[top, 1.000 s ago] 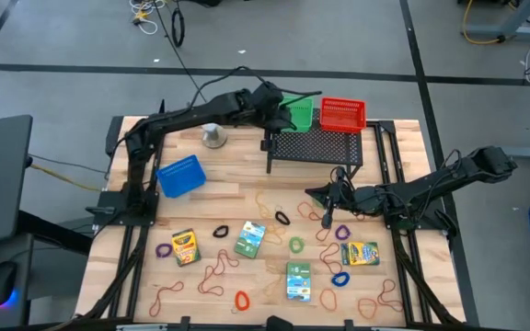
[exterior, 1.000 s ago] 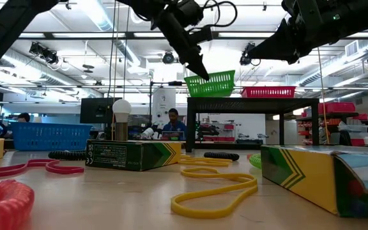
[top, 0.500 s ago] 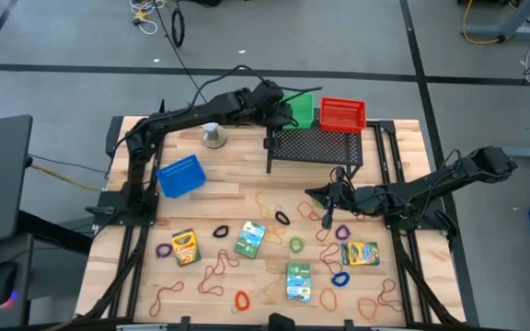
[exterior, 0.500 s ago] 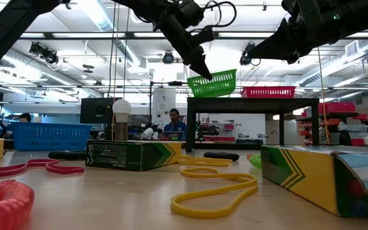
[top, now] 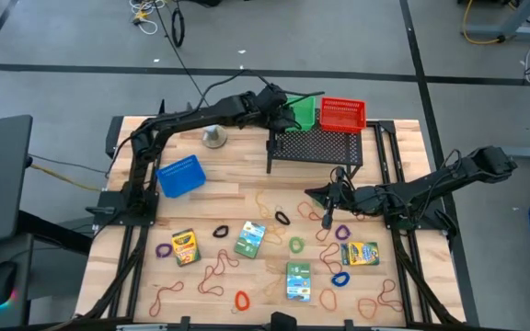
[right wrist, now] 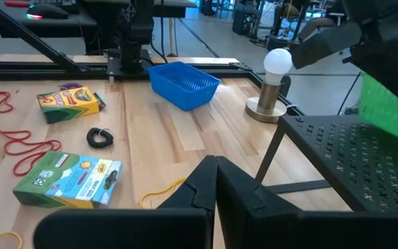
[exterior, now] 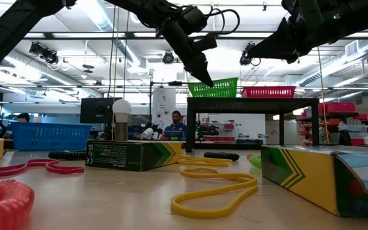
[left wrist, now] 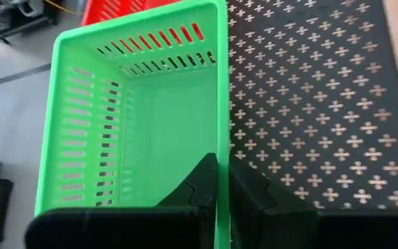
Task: Pick & Place Office Desk Supplies
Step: Put the green bin on the shelf
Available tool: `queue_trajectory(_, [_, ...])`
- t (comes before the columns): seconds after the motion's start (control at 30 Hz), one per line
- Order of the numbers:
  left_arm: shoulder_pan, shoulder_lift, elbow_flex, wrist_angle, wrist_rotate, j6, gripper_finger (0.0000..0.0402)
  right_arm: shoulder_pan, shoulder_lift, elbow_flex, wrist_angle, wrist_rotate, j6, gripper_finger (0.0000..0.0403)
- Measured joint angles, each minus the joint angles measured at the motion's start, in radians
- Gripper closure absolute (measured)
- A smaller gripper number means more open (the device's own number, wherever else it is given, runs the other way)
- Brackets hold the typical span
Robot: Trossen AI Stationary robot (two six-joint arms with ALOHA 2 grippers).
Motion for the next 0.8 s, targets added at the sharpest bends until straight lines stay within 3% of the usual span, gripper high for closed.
queue_trajectory(0.43, [-0.001,0.0,0.0,0.021,0.019,-0.011,0.0352,0.0,0.0,0.0,0.0,0.0,0.0,0.0392])
queue_trajectory(0.67, [-0.007,0.0,0.0,0.024,0.02,-0.004,0.0304,0.0,0.0,0.0,0.0,0.0,0.0,0.0392])
queue_trajectory(0.8, [-0.028,-0.016,0.0,0.021,-0.074,0.06,0.0278,0.0,0.0,0.0,0.0,-0.004,0.0,0.0392])
